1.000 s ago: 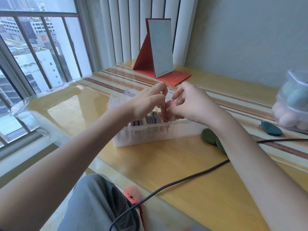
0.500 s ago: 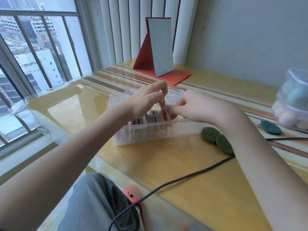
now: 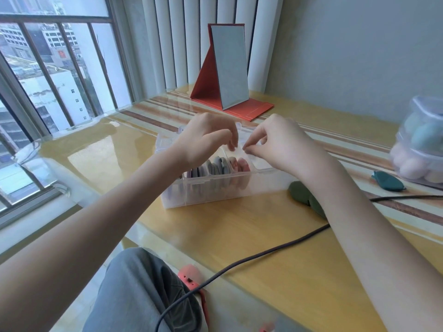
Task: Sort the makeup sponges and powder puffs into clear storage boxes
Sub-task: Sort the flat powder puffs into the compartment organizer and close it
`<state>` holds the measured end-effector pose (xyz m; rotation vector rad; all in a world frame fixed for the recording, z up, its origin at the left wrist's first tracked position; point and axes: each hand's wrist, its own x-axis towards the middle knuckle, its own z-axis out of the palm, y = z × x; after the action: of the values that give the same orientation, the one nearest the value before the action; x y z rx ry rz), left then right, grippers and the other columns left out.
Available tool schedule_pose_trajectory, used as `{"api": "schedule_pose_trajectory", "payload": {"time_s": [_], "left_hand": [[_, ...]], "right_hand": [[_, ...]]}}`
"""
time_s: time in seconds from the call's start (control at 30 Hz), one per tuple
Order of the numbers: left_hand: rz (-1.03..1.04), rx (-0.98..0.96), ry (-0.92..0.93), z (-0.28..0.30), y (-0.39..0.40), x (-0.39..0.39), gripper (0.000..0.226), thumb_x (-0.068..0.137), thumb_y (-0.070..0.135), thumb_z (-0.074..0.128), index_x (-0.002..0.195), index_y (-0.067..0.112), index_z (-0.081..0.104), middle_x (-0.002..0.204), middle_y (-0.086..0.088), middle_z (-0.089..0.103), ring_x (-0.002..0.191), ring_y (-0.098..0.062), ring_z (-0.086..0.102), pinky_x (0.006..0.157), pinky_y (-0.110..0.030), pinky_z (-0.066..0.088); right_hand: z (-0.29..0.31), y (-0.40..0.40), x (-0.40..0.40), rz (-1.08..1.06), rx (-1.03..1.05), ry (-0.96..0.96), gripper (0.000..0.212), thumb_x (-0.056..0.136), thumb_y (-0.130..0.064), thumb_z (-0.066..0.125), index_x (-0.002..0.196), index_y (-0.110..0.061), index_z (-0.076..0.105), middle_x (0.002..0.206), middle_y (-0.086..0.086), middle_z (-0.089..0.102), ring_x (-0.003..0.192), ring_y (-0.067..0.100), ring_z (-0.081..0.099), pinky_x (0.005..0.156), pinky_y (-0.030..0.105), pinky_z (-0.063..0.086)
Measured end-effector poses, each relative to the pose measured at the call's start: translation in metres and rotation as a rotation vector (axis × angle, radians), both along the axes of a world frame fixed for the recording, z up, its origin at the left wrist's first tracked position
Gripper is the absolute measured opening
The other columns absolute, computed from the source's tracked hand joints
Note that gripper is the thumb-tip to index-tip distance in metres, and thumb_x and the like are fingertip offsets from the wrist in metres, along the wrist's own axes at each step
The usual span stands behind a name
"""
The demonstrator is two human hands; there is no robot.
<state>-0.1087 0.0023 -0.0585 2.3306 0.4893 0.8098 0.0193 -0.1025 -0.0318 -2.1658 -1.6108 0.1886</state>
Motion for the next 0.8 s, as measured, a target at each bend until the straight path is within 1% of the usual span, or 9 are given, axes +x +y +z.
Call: {"api": "schedule_pose_trajectory", "payload": {"time_s": [0.17, 0.37, 0.43, 0.47, 0.57, 0.67, 0.7, 0.73, 0.8], "left_hand": [[0.023, 0.026, 0.138, 0.0, -0.002, 0.002, 0.029, 0.066, 0.023, 0.049, 0.061, 0.007, 0.073, 0.074, -0.031, 0.062, 0.077, -0.04, 0.057, 0.07, -0.048, 0.047], [-0.005, 0.14, 0.253, 0.002, -0.007, 0.004, 0.037, 0.066, 0.026, 0.048, 0.061, -0.006, 0.065, 0.07, -0.027, 0.061, 0.072, -0.037, 0.056, 0.067, -0.048, 0.047], [0.008, 0.105, 0.276, 0.008, -0.008, 0.005, 0.037, 0.069, 0.026, 0.046, 0.06, -0.002, 0.067, 0.066, -0.022, 0.062, 0.068, -0.035, 0.056, 0.063, -0.044, 0.047], [0.026, 0.101, 0.275, 0.011, -0.009, 0.006, 0.036, 0.071, 0.028, 0.045, 0.059, 0.004, 0.07, 0.061, -0.013, 0.062, 0.061, -0.027, 0.056, 0.059, -0.039, 0.046], [0.07, 0.227, 0.225, 0.024, -0.02, 0.02, 0.037, 0.082, 0.033, 0.046, 0.062, 0.015, 0.072, 0.058, 0.006, 0.062, 0.053, -0.009, 0.053, 0.054, -0.027, 0.041], [0.033, 0.494, 0.19, 0.026, -0.046, 0.051, 0.033, 0.091, 0.033, 0.048, 0.074, 0.018, 0.071, 0.074, 0.005, 0.068, 0.067, -0.014, 0.06, 0.066, -0.022, 0.038], [0.027, 0.572, 0.203, 0.024, -0.056, 0.064, 0.031, 0.091, 0.034, 0.047, 0.076, 0.018, 0.069, 0.076, 0.004, 0.068, 0.071, -0.017, 0.06, 0.072, -0.024, 0.037], [0.025, 0.614, 0.228, 0.019, -0.065, 0.077, 0.029, 0.09, 0.033, 0.047, 0.079, 0.018, 0.068, 0.078, 0.002, 0.068, 0.075, -0.02, 0.06, 0.077, -0.026, 0.037], [0.024, 0.544, 0.311, 0.01, -0.074, 0.101, 0.024, 0.088, 0.03, 0.048, 0.093, 0.017, 0.068, 0.089, 0.0, 0.069, 0.084, -0.023, 0.062, 0.078, -0.029, 0.043]], "right_hand": [[-0.007, 0.002, -0.005, 0.067, -0.117, 0.044, 0.01, 0.086, -0.017, 0.07, 0.087, -0.024, 0.078, 0.067, -0.011, 0.057, 0.06, 0.004, 0.051, 0.043, 0.015, 0.031], [0.007, -0.007, 0.017, 0.059, -0.016, 0.283, 0.007, 0.086, -0.024, 0.072, 0.084, -0.026, 0.078, 0.07, -0.014, 0.063, 0.069, 0.003, 0.056, 0.054, 0.019, 0.038], [0.01, -0.014, 0.041, -0.044, 0.087, 0.317, 0.006, 0.085, -0.028, 0.072, 0.081, -0.028, 0.077, 0.07, -0.009, 0.067, 0.063, 0.008, 0.056, 0.055, 0.022, 0.042], [0.008, -0.016, 0.055, -0.11, 0.13, 0.319, 0.007, 0.086, -0.026, 0.071, 0.082, -0.028, 0.076, 0.073, -0.006, 0.068, 0.063, 0.012, 0.055, 0.057, 0.025, 0.044], [-0.009, -0.019, 0.094, -0.321, 0.11, 0.199, 0.016, 0.091, -0.019, 0.063, 0.104, -0.023, 0.072, 0.102, 0.001, 0.068, 0.084, 0.022, 0.061, 0.07, 0.03, 0.046], [-0.036, -0.022, 0.114, -0.339, -0.063, 0.11, 0.04, 0.094, -0.022, 0.058, 0.134, -0.019, 0.055, 0.138, 0.002, 0.054, 0.121, 0.024, 0.052, 0.095, 0.033, 0.042], [-0.045, -0.022, 0.117, -0.32, -0.098, 0.132, 0.041, 0.093, -0.023, 0.057, 0.134, -0.017, 0.055, 0.137, 0.003, 0.055, 0.121, 0.025, 0.052, 0.097, 0.033, 0.043], [-0.053, -0.023, 0.119, -0.298, -0.115, 0.147, 0.033, 0.092, -0.021, 0.058, 0.124, -0.014, 0.061, 0.126, 0.005, 0.062, 0.111, 0.026, 0.056, 0.088, 0.029, 0.047], [-0.066, -0.023, 0.119, -0.288, -0.066, 0.129, 0.008, 0.086, -0.014, 0.058, 0.08, -0.014, 0.063, 0.083, 0.003, 0.066, 0.081, 0.026, 0.055, 0.058, 0.022, 0.042]]}}
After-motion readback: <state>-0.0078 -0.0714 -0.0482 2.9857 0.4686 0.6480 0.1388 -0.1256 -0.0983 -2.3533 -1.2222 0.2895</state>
